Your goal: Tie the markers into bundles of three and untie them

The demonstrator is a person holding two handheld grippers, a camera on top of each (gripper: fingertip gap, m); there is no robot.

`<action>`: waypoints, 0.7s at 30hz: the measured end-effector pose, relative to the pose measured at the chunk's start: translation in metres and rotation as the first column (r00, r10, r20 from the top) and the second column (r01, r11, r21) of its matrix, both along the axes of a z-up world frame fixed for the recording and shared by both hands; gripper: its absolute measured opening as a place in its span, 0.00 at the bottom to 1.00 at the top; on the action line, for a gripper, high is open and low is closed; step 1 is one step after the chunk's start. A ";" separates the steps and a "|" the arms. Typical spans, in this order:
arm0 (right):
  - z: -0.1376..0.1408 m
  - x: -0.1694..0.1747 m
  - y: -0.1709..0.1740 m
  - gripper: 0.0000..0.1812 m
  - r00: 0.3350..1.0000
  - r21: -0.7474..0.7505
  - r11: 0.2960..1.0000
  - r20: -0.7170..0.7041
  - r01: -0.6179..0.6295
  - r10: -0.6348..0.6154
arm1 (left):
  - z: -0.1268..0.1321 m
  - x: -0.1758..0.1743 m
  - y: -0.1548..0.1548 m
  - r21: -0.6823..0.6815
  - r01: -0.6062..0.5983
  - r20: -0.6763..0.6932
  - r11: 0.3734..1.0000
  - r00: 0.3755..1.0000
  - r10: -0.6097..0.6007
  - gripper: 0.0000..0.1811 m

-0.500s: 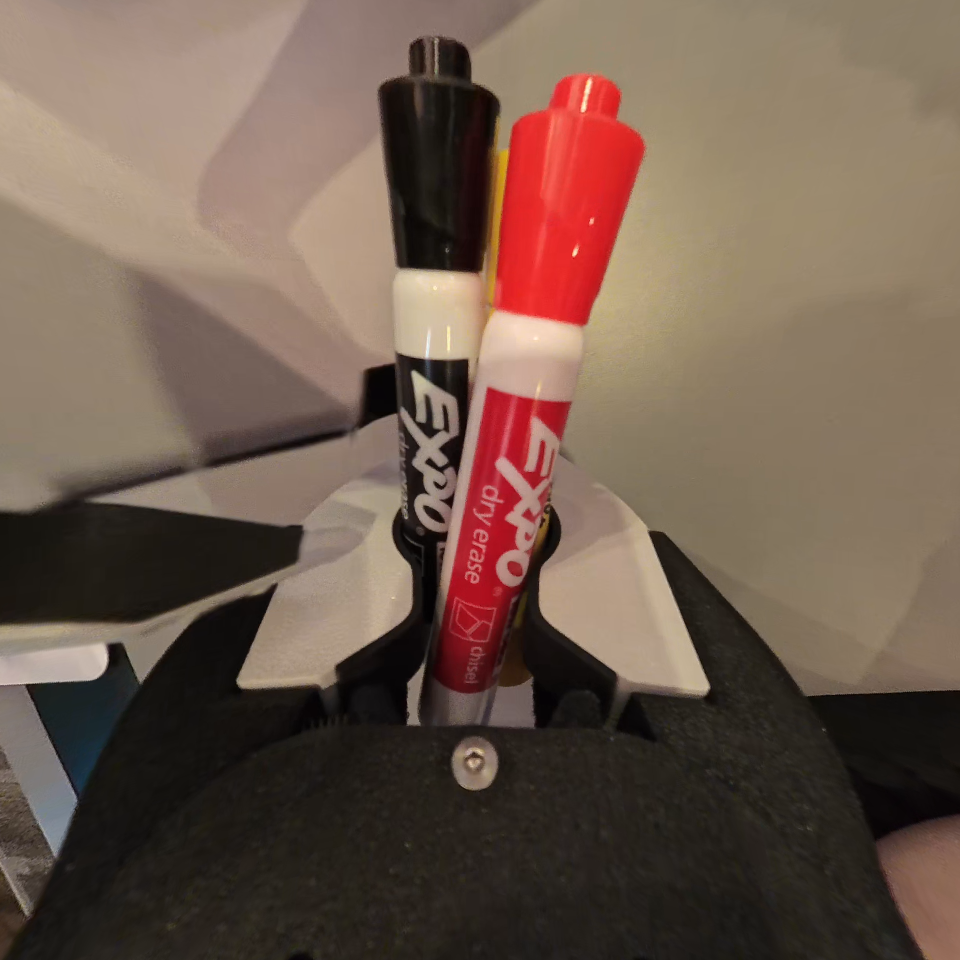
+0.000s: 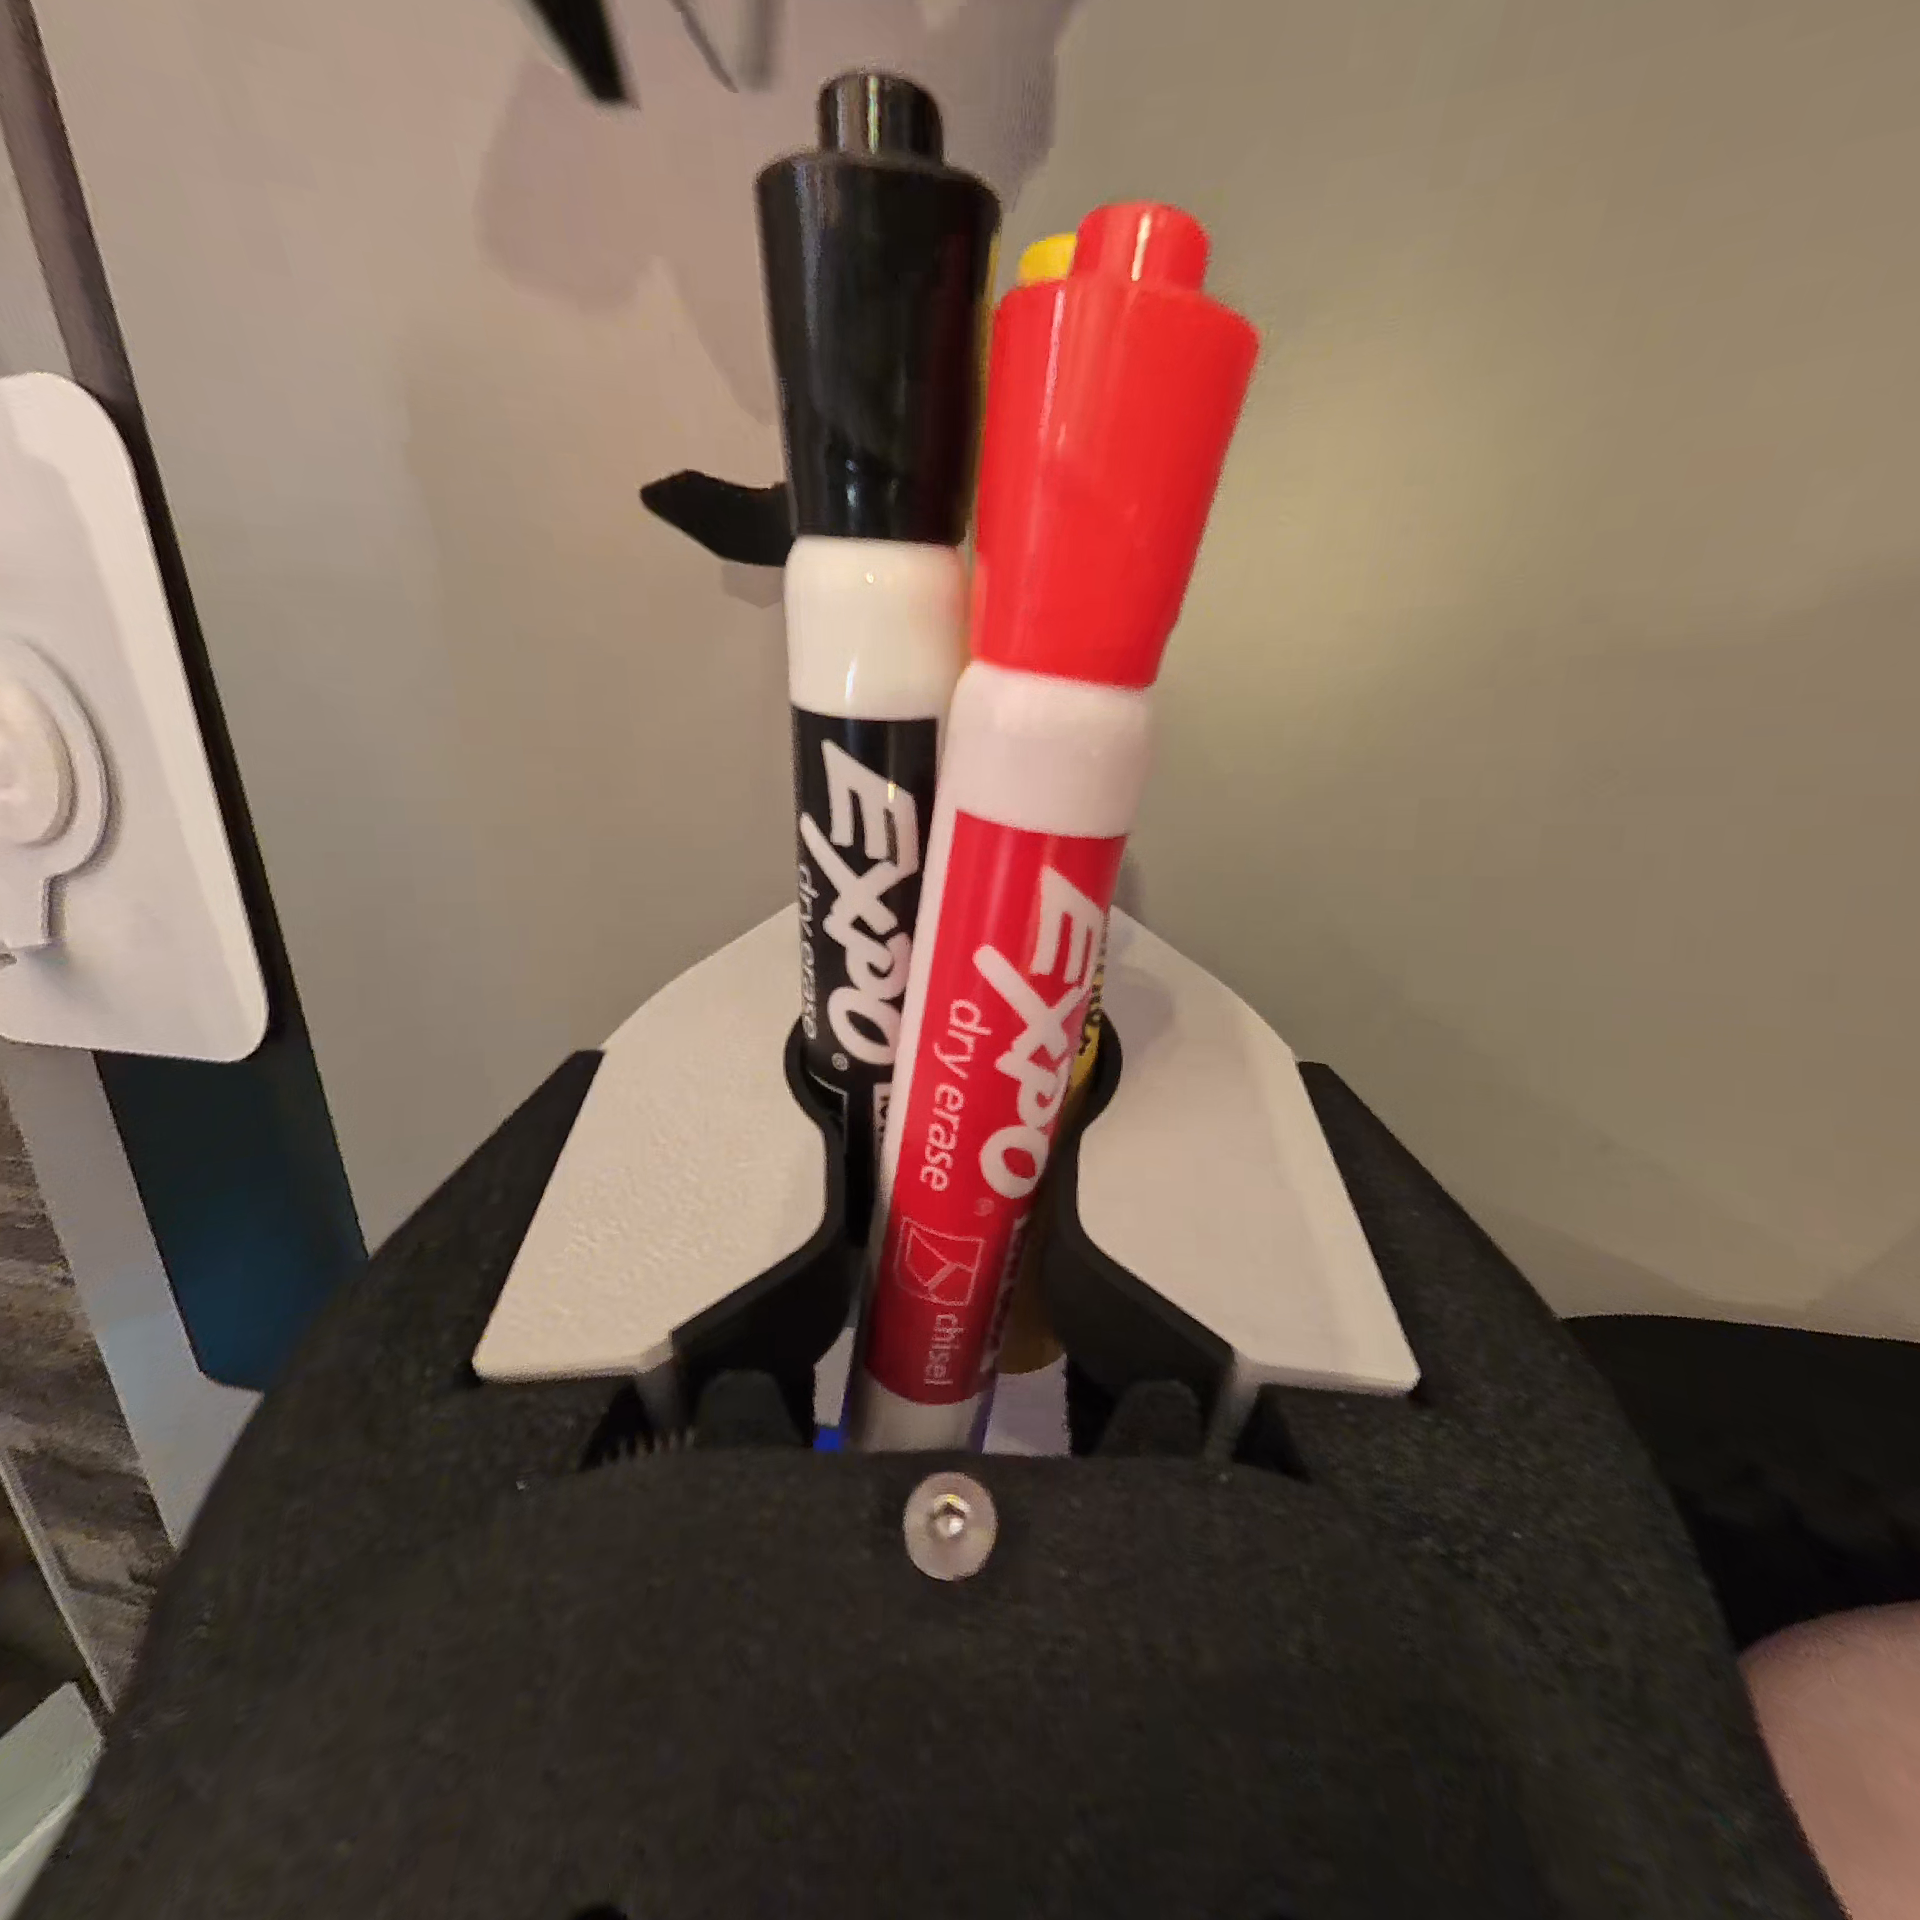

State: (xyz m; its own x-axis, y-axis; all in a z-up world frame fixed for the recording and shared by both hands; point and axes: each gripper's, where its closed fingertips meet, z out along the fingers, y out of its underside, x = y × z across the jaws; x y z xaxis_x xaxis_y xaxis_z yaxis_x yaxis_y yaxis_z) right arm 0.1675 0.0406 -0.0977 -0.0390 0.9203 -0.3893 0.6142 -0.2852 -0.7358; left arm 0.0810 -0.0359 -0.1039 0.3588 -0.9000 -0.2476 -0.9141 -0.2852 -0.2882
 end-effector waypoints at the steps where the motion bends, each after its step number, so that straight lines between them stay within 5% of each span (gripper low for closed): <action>1: -0.016 0.000 0.000 0.18 0.999 0.013 1.000 0.044 -0.018 0.017 | 0.001 -0.002 0.000 0.003 -0.004 -0.003 1.000 1.000 0.004 0.24; 4: -0.039 -0.015 0.012 0.22 0.997 0.108 0.993 0.058 -0.052 0.046 | 0.002 -0.004 -0.001 0.005 -0.015 -0.009 1.000 1.000 0.015 0.23; 11: -0.048 -0.045 0.014 0.21 0.974 0.051 0.973 0.003 -0.226 0.227 | -0.002 -0.005 -0.003 -0.021 -0.014 -0.009 1.000 1.000 0.013 0.23; 15: -0.052 -0.052 0.007 0.02 0.961 0.059 0.960 -0.030 -0.272 0.274 | -0.007 -0.008 0.000 -0.034 -0.031 -0.009 0.999 0.999 0.031 0.23; 21: -0.033 -0.042 0.010 0.02 0.960 0.153 0.959 -0.108 -0.239 0.257 | -0.017 -0.017 0.004 -0.059 -0.075 -0.036 0.995 0.997 0.073 0.23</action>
